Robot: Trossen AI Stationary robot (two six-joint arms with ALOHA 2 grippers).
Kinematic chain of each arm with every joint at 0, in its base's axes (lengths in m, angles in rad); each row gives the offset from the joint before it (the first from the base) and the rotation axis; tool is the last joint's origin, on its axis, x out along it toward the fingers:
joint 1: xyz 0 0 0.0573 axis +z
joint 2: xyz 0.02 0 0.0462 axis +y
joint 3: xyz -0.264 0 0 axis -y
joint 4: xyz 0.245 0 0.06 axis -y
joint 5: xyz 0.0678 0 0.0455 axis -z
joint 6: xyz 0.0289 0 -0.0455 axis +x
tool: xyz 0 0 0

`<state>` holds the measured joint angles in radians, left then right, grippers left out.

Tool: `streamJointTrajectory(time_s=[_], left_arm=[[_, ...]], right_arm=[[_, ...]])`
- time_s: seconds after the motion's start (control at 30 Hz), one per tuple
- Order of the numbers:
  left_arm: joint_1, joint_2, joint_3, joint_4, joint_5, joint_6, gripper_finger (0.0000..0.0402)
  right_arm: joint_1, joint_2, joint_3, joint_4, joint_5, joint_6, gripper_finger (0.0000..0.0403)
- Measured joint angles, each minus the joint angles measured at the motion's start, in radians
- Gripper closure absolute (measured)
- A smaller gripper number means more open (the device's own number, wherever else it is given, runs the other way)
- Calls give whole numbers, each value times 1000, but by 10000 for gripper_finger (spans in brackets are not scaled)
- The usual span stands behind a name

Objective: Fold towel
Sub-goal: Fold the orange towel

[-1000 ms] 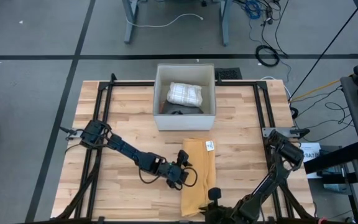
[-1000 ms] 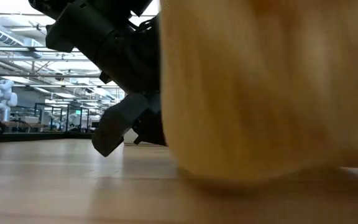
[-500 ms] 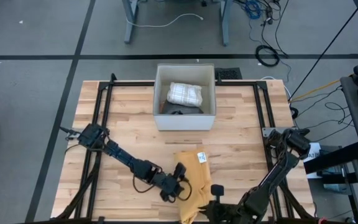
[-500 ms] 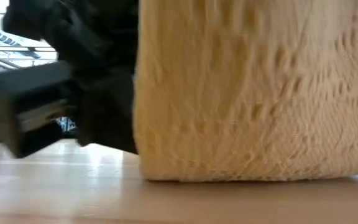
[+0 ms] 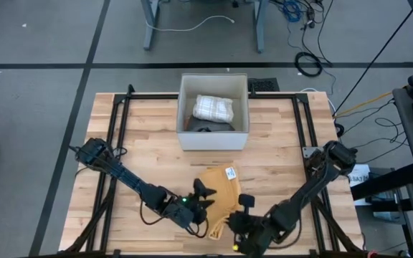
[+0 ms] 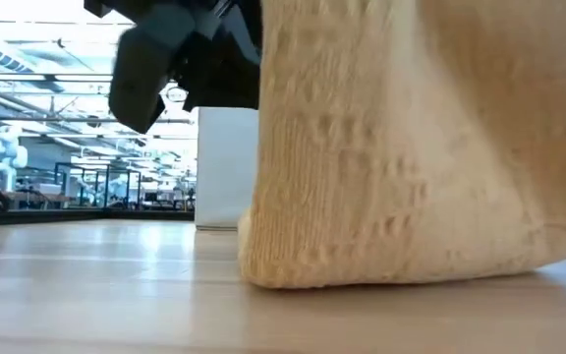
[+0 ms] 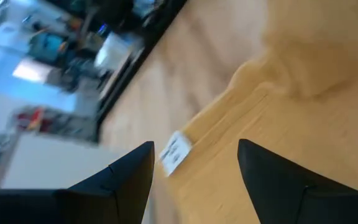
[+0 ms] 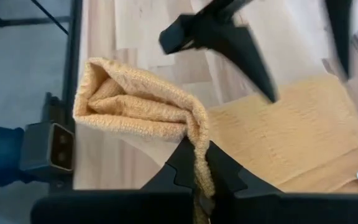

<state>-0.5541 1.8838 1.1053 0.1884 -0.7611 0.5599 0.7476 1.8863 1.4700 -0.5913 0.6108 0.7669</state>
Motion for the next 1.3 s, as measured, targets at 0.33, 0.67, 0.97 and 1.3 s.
streamJointTrajectory(time_s=[0.33, 0.67, 0.97, 1.3], left_arm=[[-23, -53, 0, -79, -256, 2, 163], [-63, -56, 0, -73, -381, 45, 163], [-96, -56, 0, -73, -427, 56, 163], [-115, -56, 0, -73, -427, 50, 163]], right_arm=[[-133, -66, 0, -133, -39, -58, 392], [-281, -83, 0, -279, -89, -126, 390], [-396, -83, 0, -303, -93, -285, 390], [-521, -83, 0, -318, -105, -437, 389]])
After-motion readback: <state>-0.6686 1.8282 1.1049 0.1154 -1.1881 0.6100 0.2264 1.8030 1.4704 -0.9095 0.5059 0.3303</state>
